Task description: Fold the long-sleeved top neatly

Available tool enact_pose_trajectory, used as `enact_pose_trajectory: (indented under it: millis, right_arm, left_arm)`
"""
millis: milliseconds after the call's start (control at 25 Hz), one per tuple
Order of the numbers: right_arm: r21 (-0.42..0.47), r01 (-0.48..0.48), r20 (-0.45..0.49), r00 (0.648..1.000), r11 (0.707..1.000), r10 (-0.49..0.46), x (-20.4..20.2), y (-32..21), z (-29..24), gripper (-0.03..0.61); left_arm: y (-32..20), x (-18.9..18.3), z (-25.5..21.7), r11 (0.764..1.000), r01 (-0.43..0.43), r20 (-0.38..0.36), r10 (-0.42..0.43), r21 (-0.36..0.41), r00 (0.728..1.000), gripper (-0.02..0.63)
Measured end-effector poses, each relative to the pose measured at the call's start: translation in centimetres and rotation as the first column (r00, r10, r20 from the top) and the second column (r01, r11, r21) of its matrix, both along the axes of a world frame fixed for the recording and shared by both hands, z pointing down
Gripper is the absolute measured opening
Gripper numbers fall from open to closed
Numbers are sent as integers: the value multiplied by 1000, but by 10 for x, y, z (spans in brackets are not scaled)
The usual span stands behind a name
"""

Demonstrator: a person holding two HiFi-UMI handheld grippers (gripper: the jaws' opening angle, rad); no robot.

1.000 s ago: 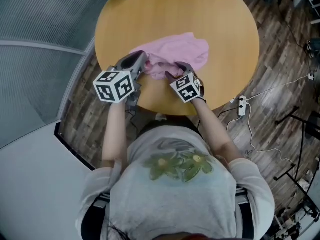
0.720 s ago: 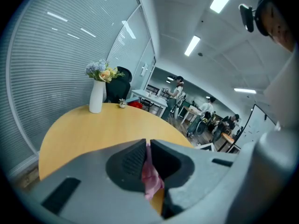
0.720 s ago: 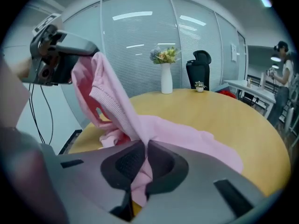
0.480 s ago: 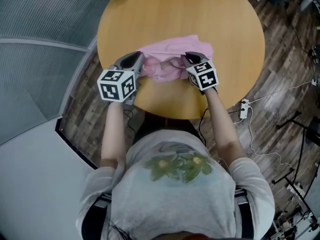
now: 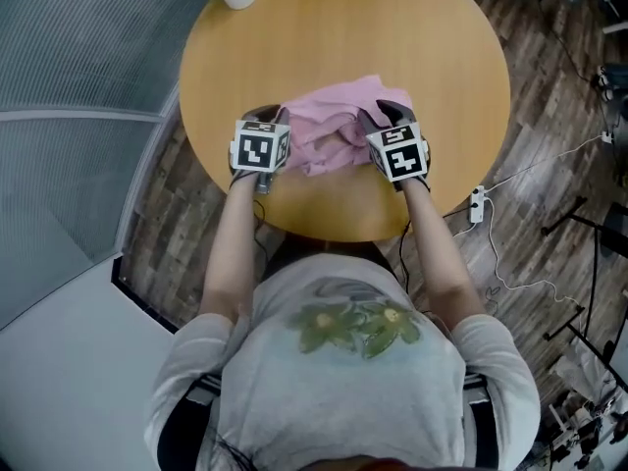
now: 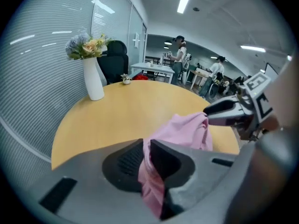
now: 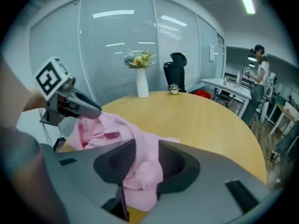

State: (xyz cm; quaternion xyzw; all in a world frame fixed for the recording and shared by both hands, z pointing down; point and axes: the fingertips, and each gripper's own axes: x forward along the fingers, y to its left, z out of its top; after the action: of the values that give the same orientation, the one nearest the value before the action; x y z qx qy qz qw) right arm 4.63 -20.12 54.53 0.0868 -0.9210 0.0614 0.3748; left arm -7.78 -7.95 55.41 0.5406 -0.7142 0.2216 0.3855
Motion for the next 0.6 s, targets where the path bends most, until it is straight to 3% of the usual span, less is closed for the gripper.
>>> enact_pose_trajectory:
  millis: [40, 120, 160, 240, 360, 600]
  right_arm:
    - [19, 33, -2, 999, 999, -33, 3, 16, -2, 163]
    - [87, 98, -28, 995, 991, -96, 12, 47, 2, 163]
    - [124, 116, -39, 993, 985, -112, 17, 58, 3, 163]
    - [151, 121, -46, 992, 981, -115, 24, 74, 6, 163]
    - [112, 111, -90, 991, 988, -101, 25, 85, 26, 163]
    - [133, 189, -312, 940, 973, -140, 16, 75, 80, 163]
  left_arm:
    - [2, 1, 2, 1000, 1, -13, -1, -5, 1000, 40]
    - [7, 11, -2, 1000, -22, -67, 22, 5, 998, 179]
    - [11, 18, -5, 999, -45, -89, 46, 13, 995, 193]
    - [19, 28, -6, 995, -104, -94, 104, 10, 990, 198]
    - [29, 26, 12, 984, -172, -57, 169, -51, 984, 198]
    - [27, 3, 45, 982, -160, -64, 154, -101, 986, 198]
